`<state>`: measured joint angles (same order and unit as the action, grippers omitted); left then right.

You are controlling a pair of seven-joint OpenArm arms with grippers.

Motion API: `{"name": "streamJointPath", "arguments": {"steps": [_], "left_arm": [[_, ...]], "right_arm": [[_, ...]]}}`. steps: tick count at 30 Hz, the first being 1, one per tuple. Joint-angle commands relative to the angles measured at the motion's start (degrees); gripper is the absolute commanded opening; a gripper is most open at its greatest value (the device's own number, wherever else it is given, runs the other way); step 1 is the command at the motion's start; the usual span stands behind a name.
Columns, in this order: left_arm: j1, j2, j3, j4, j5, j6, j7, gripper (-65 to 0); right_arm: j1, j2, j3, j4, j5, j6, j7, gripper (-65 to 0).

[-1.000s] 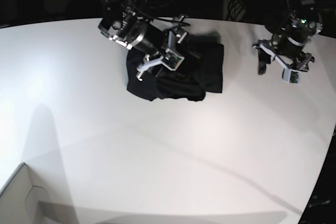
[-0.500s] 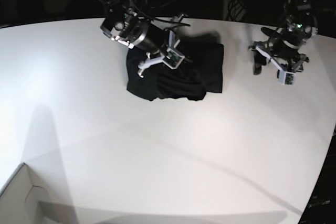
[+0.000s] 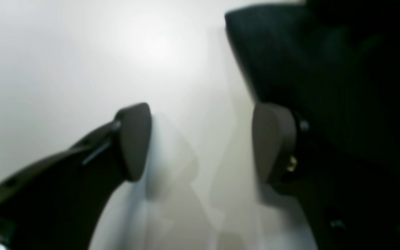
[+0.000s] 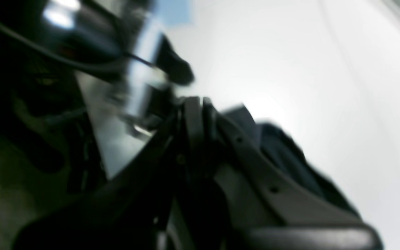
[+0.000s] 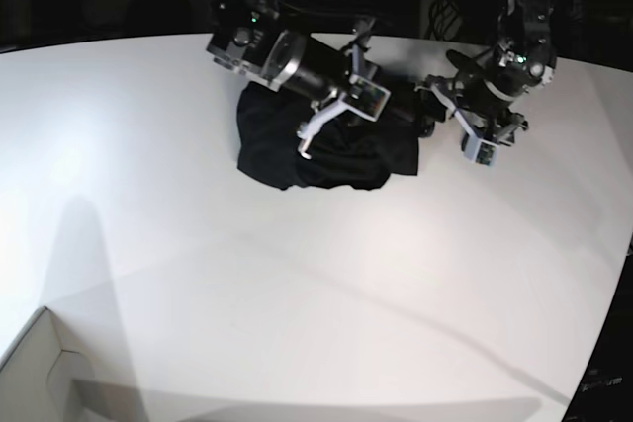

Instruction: Layout the t-shirt on the table in an organized manner, then fold the t-shirt properly

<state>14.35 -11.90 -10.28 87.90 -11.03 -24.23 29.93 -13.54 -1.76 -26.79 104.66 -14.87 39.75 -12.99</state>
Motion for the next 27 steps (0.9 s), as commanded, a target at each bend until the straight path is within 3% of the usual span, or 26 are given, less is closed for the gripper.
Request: {"name": "streamJointPath", "arguments": {"steps": [1, 6, 14, 17, 24, 27], "left_arm": [[-0.15, -0.45, -0.05, 0.15, -0.27, -0.17, 0.26, -20.5], [-0.24, -0.45, -0.13, 0.15, -0.27, -0.17, 0.26, -20.5], [0.11, -0.45, -0.49, 0.15, -0.53, -0.17, 0.26, -20.5], [0.20, -0.45, -0.49, 0.15, -0.62, -0.17, 0.26, -20.5], [0.11, -0.54, -0.49, 0.32, -0.71, -0.17, 0.26, -20.5], [0.02, -0.54, -0.57, 0.41, -0.45, -0.17, 0.26, -20.5]], "right_arm": [[0.57, -0.66, -1.30, 2.20, 1.20, 0.25, 2.05, -65.0], [2.07, -1.27, -6.14, 3.69, 1.12, 0.25, 1.08, -65.0], [4.71, -1.45, -2.01, 3.69, 0.68, 0.25, -9.91, -63.5], [5.23, -0.48, 0.28, 3.69, 0.68, 0.25, -12.02, -54.4], [4.71, 3.83, 0.63, 3.78, 0.94, 0.25, -12.02, -25.7], [4.62, 4.00, 0.81, 3.60, 0.85, 0.25, -11.93, -20.7]]}}
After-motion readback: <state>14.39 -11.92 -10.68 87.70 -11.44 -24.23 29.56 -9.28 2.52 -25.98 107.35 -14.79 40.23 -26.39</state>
